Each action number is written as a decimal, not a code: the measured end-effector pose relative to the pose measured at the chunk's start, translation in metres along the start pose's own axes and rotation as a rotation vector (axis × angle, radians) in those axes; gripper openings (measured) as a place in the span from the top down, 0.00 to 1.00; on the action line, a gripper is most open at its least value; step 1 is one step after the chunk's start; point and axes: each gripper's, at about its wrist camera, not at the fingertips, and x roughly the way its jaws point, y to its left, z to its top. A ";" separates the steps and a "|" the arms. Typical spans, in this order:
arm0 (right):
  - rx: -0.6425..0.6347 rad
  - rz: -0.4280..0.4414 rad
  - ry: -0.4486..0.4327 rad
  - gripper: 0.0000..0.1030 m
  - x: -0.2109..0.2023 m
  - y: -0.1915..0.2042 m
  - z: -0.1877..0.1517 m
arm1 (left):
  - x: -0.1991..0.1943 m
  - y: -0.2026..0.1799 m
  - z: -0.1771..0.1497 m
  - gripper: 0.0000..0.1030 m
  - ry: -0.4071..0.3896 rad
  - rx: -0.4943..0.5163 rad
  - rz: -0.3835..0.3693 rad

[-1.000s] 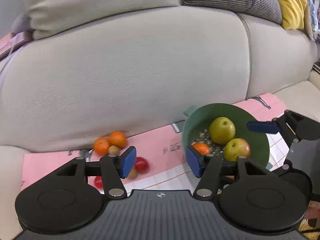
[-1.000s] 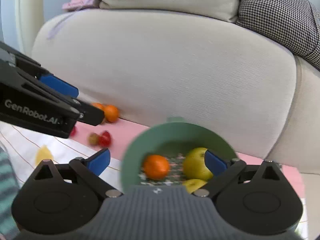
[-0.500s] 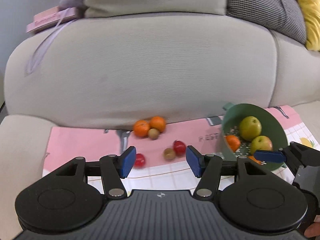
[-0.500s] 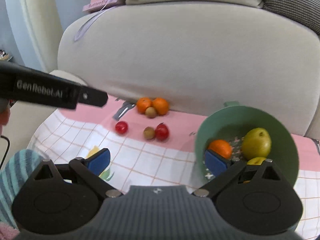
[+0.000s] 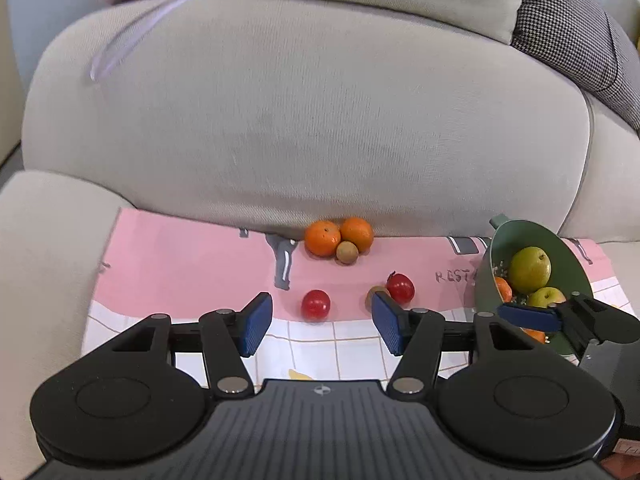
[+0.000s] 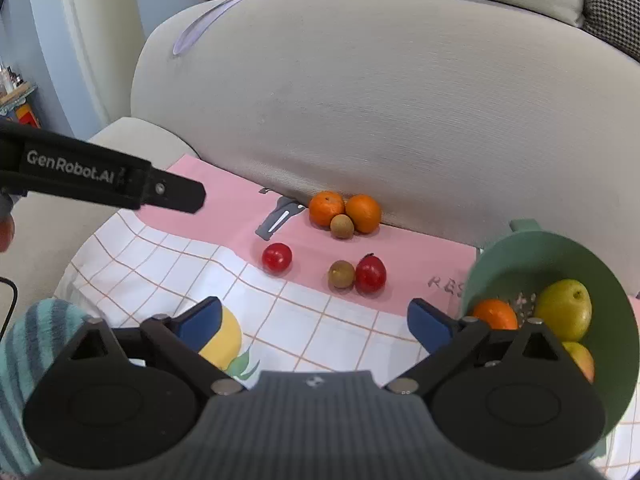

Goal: Organize fruits
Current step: 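Lift both open tools away from the colander toward the loose fruit, then grasp a red tomato with the left tool while the right tool grasps another tomato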

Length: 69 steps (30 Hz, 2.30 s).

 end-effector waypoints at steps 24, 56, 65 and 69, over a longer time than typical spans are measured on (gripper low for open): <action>-0.205 -0.095 -0.024 0.46 0.065 -0.002 0.005 | 0.076 0.017 -0.011 0.40 0.106 -0.128 -0.098; -0.396 -0.207 0.096 0.75 0.130 -0.006 -0.002 | 0.136 0.011 -0.010 0.69 0.149 -0.034 -0.035; -0.390 -0.213 0.061 0.76 0.117 -0.004 0.003 | 0.123 0.007 -0.006 0.70 0.139 -0.045 -0.028; -0.389 -0.200 0.029 0.76 0.102 0.001 0.006 | 0.109 0.003 -0.003 0.73 0.141 -0.058 -0.033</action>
